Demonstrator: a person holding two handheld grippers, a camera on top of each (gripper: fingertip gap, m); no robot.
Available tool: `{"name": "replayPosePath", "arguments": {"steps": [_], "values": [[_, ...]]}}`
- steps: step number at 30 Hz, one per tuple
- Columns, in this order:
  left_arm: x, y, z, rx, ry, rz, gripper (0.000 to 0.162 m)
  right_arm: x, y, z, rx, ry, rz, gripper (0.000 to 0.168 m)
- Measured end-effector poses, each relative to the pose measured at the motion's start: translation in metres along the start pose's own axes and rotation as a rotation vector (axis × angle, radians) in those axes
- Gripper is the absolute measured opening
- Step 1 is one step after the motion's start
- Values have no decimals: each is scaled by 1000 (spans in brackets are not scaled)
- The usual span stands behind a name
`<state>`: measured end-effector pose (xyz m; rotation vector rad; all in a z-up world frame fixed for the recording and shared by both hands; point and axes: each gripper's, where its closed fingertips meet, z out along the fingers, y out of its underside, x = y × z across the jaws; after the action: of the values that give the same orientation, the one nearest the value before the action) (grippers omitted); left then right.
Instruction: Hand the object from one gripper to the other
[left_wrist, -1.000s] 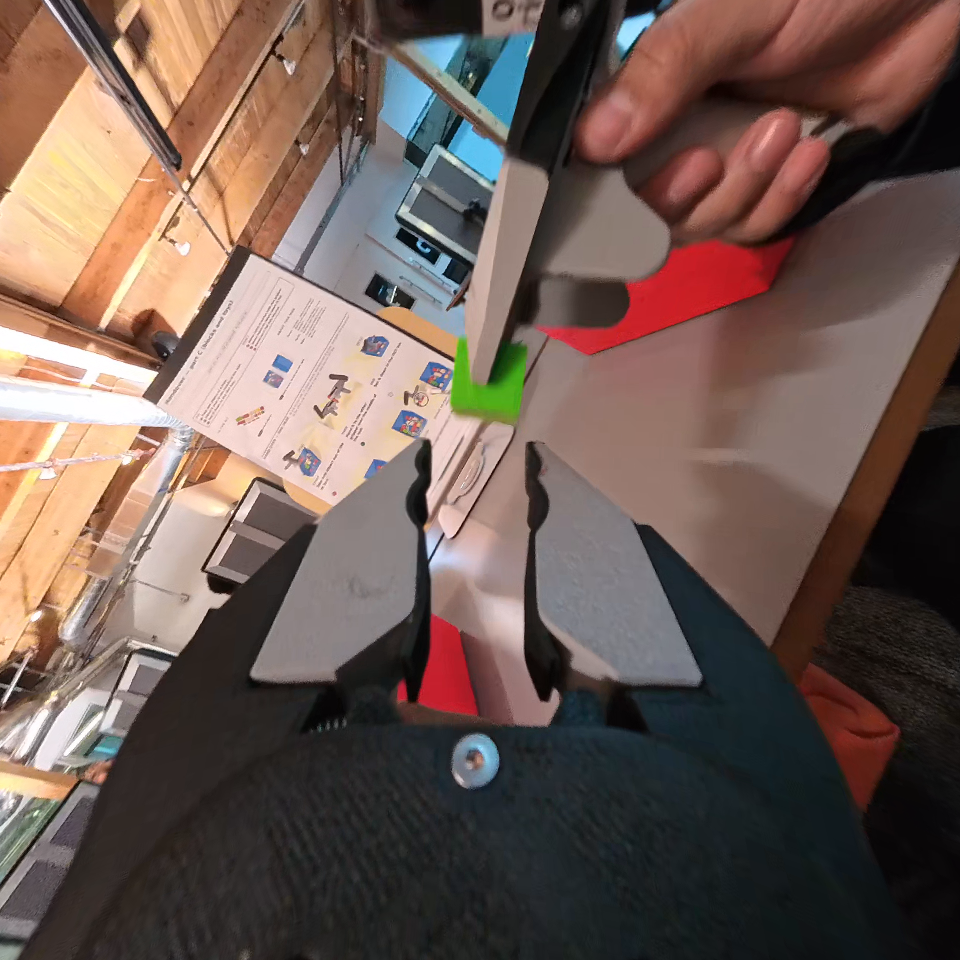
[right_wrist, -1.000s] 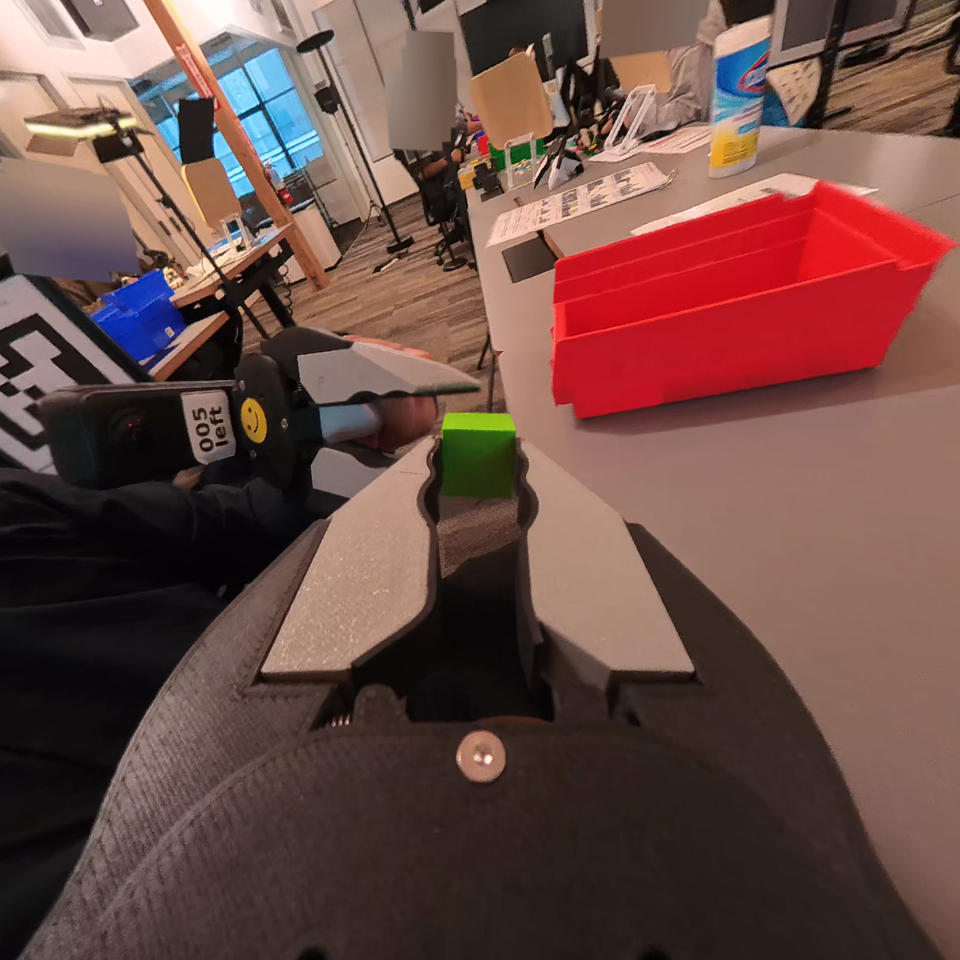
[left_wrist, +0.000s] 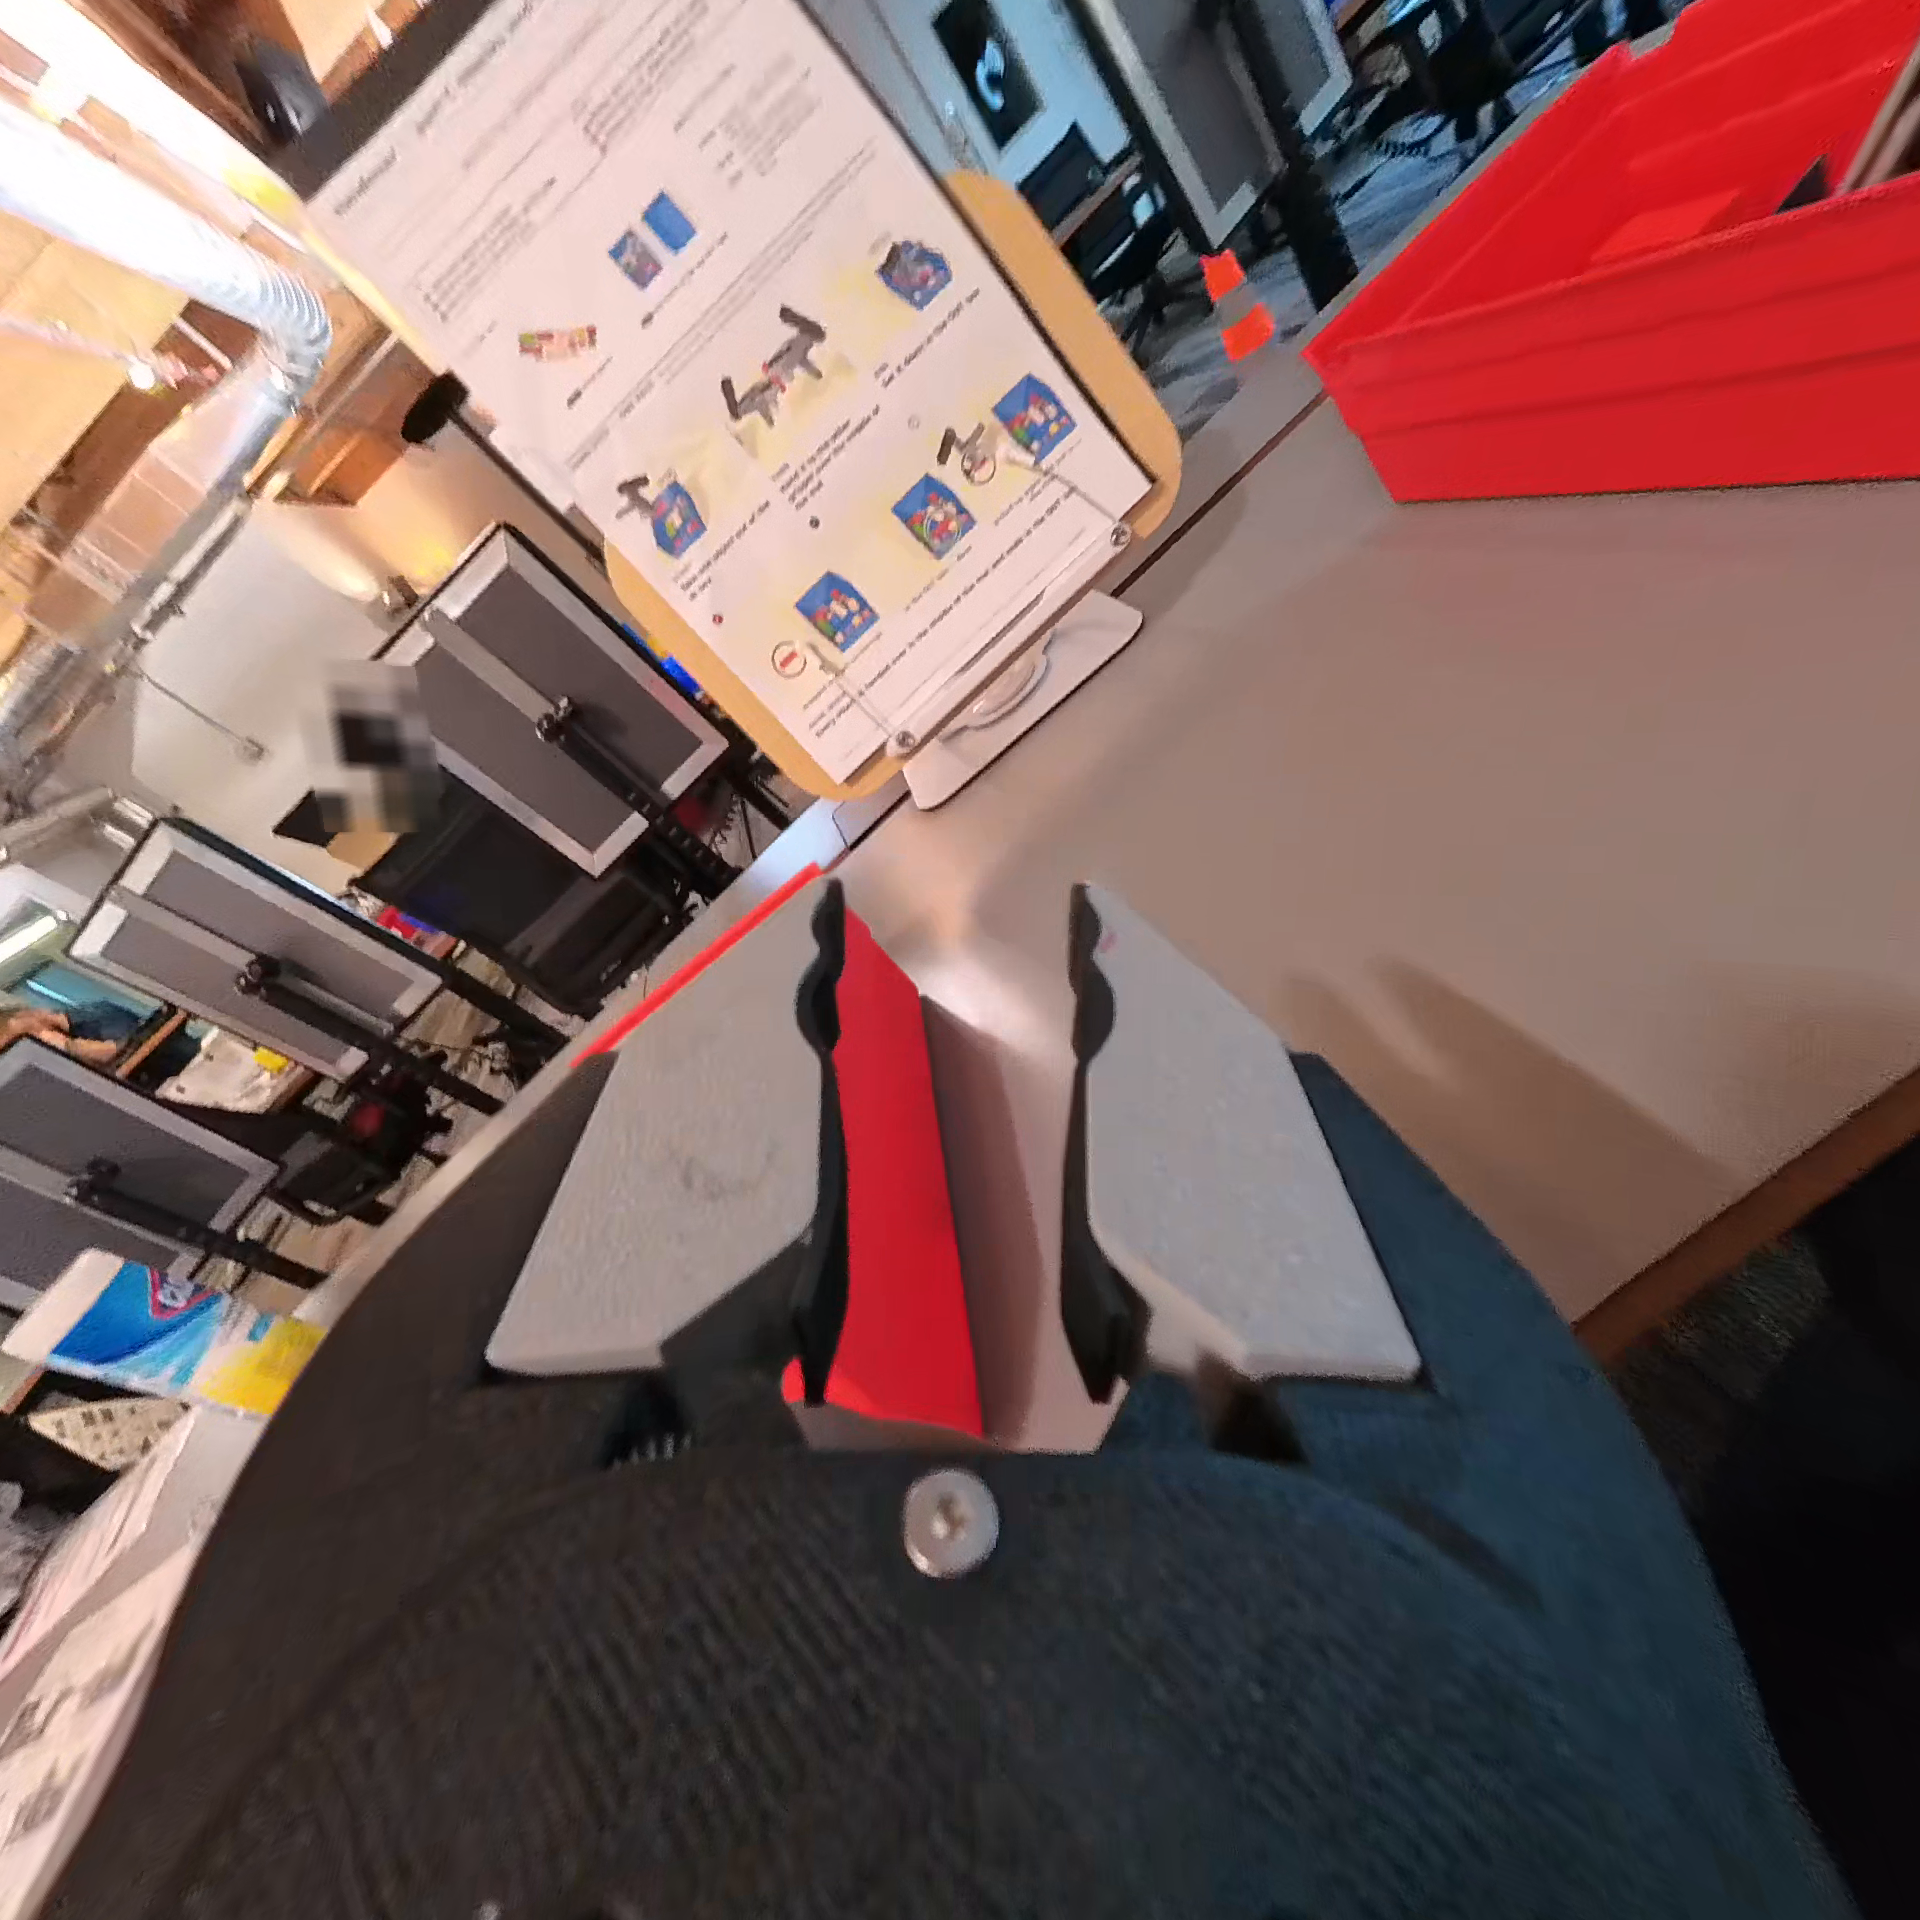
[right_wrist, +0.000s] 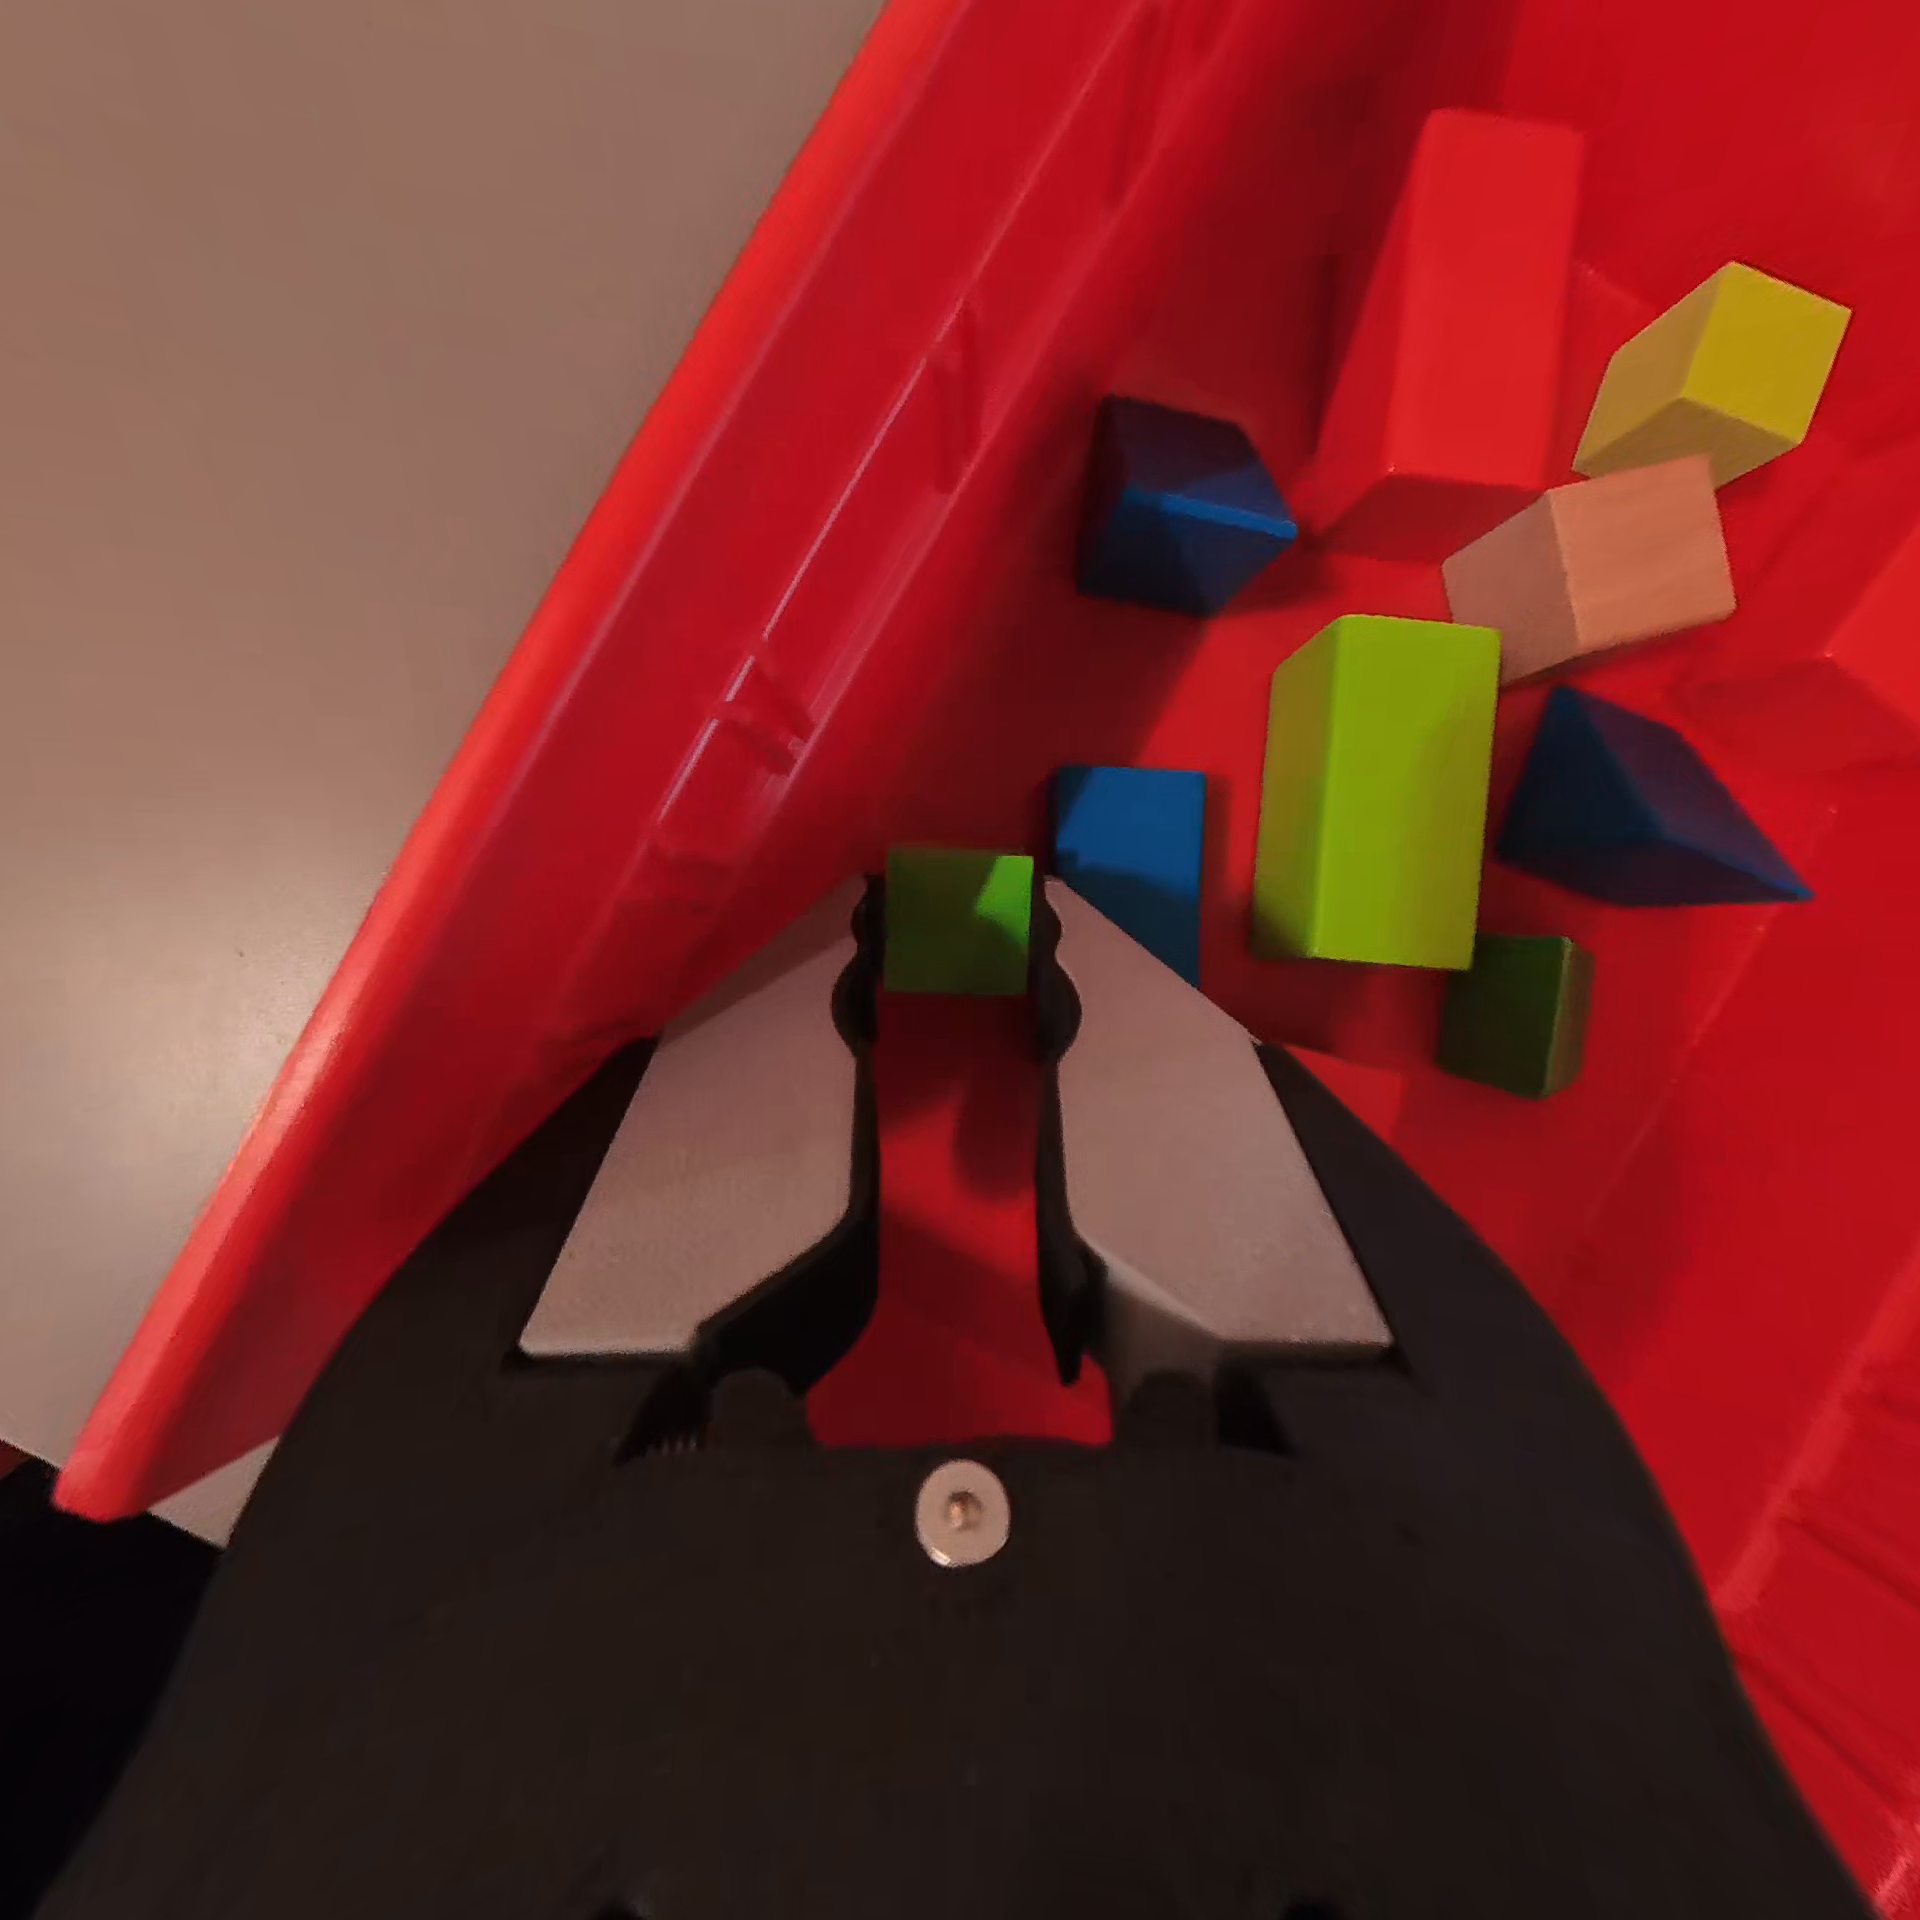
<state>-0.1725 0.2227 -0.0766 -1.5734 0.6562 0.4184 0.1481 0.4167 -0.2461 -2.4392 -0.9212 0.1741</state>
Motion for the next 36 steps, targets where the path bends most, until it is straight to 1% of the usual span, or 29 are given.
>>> {"name": "replayPosePath", "arguments": {"steps": [2,5,8,11,15,18,20,22,25,27,29,31,34,35,36], "values": [[-6,7,1,-23,4,-41,42,-4,-5,-6,34,-26,2,36],[-18,17,0,-50,0,-118,42,2,-14,-24,108,-7,21,39],[-42,33,-4,-91,-53,-171,42,10,-25,-52,211,21,38,40],[-66,54,-8,-135,-91,-248,42,5,-48,-95,414,-14,60,39],[-86,83,-8,-155,-82,-427,41,-20,-78,-158,715,-100,49,34],[-94,114,-4,-227,-80,-495,43,-42,-89,-190,852,-156,17,32],[-95,136,0,-292,-66,-528,49,-63,-92,-202,899,-222,-15,32],[-94,153,5,-337,-47,-564,53,-84,-96,-209,926,-302,-49,33],[-96,168,11,-349,-25,-618,53,-116,-105,-211,972,-426,-76,35],[-98,177,14,-352,-17,-649,53,-138,-111,-208,982,-525,-74,35],[-98,184,17,-351,-4,-685,53,-159,-114,-199,950,-622,-74,35],[-91,193,21,-373,32,-712,53,-170,-115,-186,902,-643,-84,36],[-61,195,30,-435,157,-693,52,-168,-118,-175,887,-576,-94,36],[-51,190,33,-439,187,-677,41,-167,-118,-175,884,-569,-98,35],[-45,183,36,-428,204,-657,27,-167,-118,-176,886,-568,-99,35]]}}
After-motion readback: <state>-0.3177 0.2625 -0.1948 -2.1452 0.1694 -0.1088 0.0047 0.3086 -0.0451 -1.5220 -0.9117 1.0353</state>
